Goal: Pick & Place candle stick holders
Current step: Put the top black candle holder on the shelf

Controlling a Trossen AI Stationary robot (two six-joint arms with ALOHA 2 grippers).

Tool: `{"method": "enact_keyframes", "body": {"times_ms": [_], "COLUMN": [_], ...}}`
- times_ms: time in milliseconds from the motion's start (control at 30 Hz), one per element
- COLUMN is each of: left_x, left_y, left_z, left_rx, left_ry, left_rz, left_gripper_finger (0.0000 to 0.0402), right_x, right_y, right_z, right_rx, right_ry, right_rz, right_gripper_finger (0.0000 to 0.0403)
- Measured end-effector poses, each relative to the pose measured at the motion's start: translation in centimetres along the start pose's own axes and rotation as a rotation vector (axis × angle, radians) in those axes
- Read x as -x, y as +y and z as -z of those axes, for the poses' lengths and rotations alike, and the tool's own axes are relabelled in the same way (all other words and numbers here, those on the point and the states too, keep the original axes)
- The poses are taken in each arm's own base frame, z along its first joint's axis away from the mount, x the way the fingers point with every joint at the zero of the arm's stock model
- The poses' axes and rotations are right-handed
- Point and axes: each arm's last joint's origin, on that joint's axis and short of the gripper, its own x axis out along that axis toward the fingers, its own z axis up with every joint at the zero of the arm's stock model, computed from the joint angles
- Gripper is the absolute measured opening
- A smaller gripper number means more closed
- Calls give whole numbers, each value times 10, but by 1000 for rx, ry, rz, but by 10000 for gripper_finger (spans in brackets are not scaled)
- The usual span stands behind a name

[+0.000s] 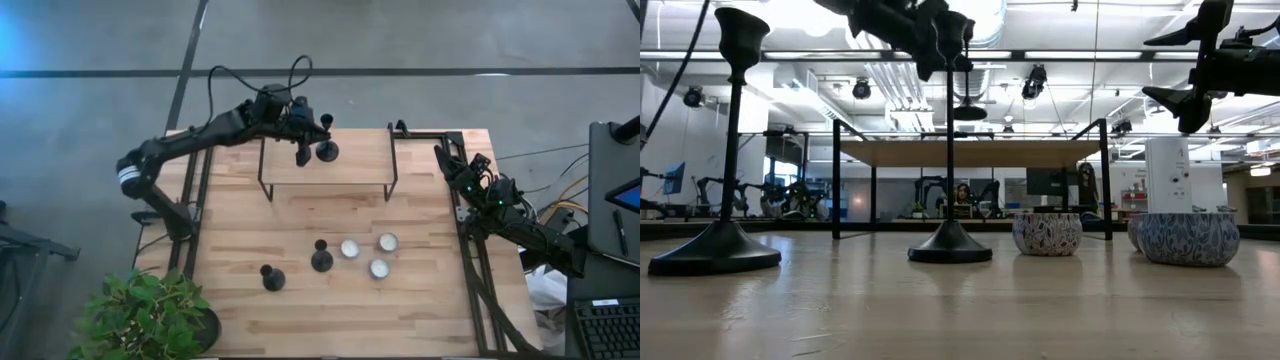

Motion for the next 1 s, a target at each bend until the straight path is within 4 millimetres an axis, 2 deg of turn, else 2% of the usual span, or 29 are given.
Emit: {"method": "enact_keyframes", "body": {"times_ms": [233, 700, 1000], "left_x": [-11, -16, -17], "left_y": [20, 58, 72], "left_z": [11, 27, 34], "left_rx": [0, 28, 38], "left_ry": [0, -29, -37], "left_rz": [-7, -53, -65], "left_gripper_finger": [23, 23, 23], "right_x": [0, 0, 0], "right_y": [0, 0, 0], "right_z": [0, 0, 0], "right_rx": [0, 0, 1], "right_ry": [0, 0, 1], "right_rz": [0, 1, 2], "right_gripper_finger": [366, 366, 366]}}
